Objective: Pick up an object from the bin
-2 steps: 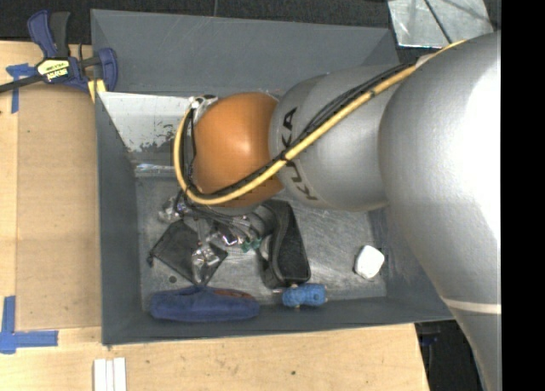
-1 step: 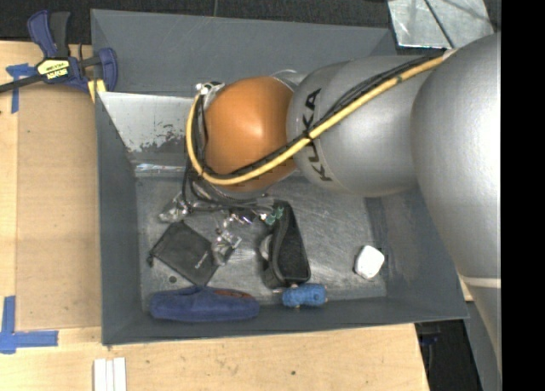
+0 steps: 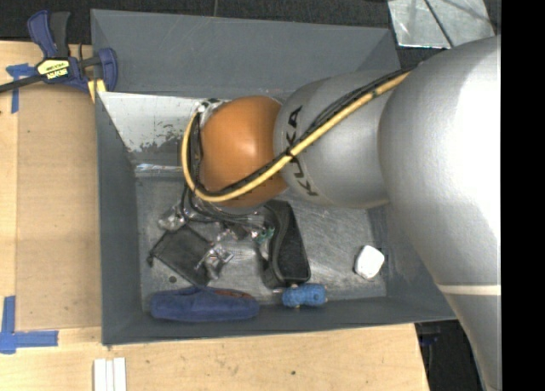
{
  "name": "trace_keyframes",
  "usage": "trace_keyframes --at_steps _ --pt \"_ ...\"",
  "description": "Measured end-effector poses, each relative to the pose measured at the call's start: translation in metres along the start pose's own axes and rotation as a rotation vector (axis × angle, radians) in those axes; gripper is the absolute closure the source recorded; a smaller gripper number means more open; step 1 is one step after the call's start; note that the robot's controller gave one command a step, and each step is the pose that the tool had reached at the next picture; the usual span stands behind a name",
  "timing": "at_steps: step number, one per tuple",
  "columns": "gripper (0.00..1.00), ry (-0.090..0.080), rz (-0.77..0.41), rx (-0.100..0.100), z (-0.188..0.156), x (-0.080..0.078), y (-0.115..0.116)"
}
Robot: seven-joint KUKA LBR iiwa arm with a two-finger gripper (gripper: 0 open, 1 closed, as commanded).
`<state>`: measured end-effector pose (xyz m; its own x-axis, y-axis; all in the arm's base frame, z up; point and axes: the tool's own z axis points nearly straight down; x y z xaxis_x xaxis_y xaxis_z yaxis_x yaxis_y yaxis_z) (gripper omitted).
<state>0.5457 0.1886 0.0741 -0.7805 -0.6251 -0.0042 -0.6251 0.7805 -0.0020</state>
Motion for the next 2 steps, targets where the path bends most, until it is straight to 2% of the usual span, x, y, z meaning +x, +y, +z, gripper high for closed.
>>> trace_keyframes --at_steps 1,2 --pt "0.00 0.000 0.003 -0.001 -0.0016 -0.0011 -0.0010" --pt "1.00 -0.015 0.004 0.001 -0.0056 -0.0055 -0.0012"
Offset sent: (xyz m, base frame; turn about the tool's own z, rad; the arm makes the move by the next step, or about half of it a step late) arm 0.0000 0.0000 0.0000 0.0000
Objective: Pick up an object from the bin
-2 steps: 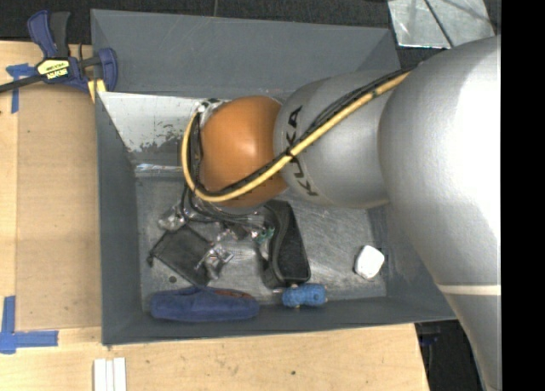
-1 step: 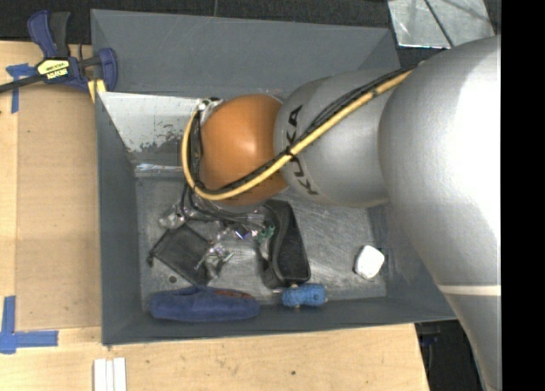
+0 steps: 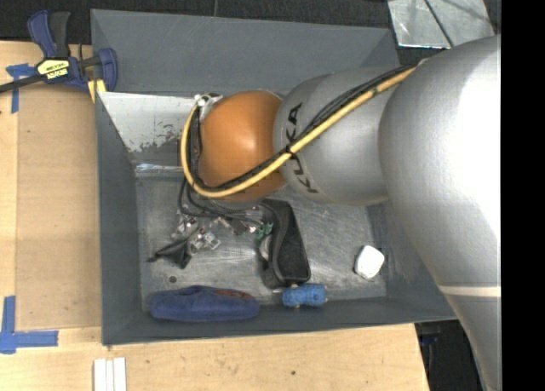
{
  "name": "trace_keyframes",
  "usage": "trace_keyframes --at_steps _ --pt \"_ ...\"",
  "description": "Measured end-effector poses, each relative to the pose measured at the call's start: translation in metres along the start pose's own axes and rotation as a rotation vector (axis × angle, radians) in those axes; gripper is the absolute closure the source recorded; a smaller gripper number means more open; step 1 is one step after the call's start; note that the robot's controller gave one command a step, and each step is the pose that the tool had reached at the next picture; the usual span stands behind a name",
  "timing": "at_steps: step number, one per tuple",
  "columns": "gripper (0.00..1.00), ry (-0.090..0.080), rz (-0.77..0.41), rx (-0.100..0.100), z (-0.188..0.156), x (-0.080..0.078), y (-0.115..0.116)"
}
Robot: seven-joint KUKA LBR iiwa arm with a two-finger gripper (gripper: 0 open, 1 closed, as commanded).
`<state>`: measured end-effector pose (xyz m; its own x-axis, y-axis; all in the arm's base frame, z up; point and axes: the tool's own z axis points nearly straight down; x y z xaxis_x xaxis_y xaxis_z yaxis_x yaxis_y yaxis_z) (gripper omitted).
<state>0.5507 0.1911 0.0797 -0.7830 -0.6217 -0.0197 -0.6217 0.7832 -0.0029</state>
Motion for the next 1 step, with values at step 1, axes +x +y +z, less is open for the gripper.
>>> trace_keyframes --at_steps 1 --pt "1.00 0.009 0.003 0.000 -0.0612 -0.0036 -0.0011"
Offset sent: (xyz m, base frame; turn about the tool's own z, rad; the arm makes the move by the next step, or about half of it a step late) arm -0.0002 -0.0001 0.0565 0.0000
